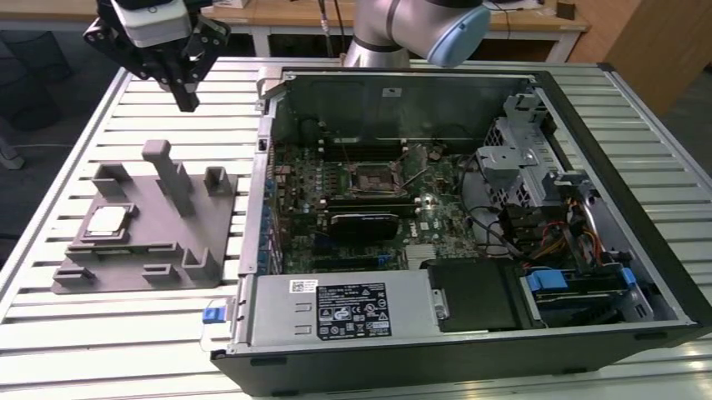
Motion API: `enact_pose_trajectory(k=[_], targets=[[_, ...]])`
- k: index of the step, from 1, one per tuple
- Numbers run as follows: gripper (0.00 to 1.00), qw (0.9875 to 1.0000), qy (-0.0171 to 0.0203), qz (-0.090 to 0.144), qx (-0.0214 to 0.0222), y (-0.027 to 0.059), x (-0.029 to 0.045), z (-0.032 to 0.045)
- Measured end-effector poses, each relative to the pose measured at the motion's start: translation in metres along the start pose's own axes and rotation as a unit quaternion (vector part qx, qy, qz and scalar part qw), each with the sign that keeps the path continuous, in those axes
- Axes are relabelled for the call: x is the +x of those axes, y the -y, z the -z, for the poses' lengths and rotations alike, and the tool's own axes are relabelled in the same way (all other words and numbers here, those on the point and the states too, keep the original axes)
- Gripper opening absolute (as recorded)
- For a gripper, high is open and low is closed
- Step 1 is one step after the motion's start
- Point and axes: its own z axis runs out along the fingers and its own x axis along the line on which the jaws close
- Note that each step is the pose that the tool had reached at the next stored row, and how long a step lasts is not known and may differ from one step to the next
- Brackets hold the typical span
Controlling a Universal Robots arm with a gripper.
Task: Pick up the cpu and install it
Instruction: 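Reach for the cpu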
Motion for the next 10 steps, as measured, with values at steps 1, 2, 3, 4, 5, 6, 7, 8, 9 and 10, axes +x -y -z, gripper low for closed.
enact_pose_trajectory(k=[1,2,3,4,5,6,7,8,9,10], targets=[[0.11,1.0,0.0,0.0,0.0,0.0001,0.0014,0.0],[0.11,1.0,0.0,0.0,0.0,0.0002,0.0029,0.0001],[0.11,1.0,0.0,0.0,0.0,0.0002,0.0043,0.0],[0.11,1.0,0.0,0.0,0.0,0.0003,0.0057,0.0],[0.11,1.0,0.0,0.0,0.0,0.0004,0.0072,0.0001],[0.11,1.0,0.0,0.0,0.0,0.0005,0.0087,0.0001],[0.11,1.0,0.0,0.0,0.0,0.0006,0.0102,0.0001],[0.11,1.0,0.0,0.0,0.0,0.0007,0.0118,0.0001],[0.11,1.0,0.0,0.0,0.0,0.0007,0.0133,0.0001],[0.11,1.0,0.0,0.0,0.0,0.0008,0.0148,0.0001]])
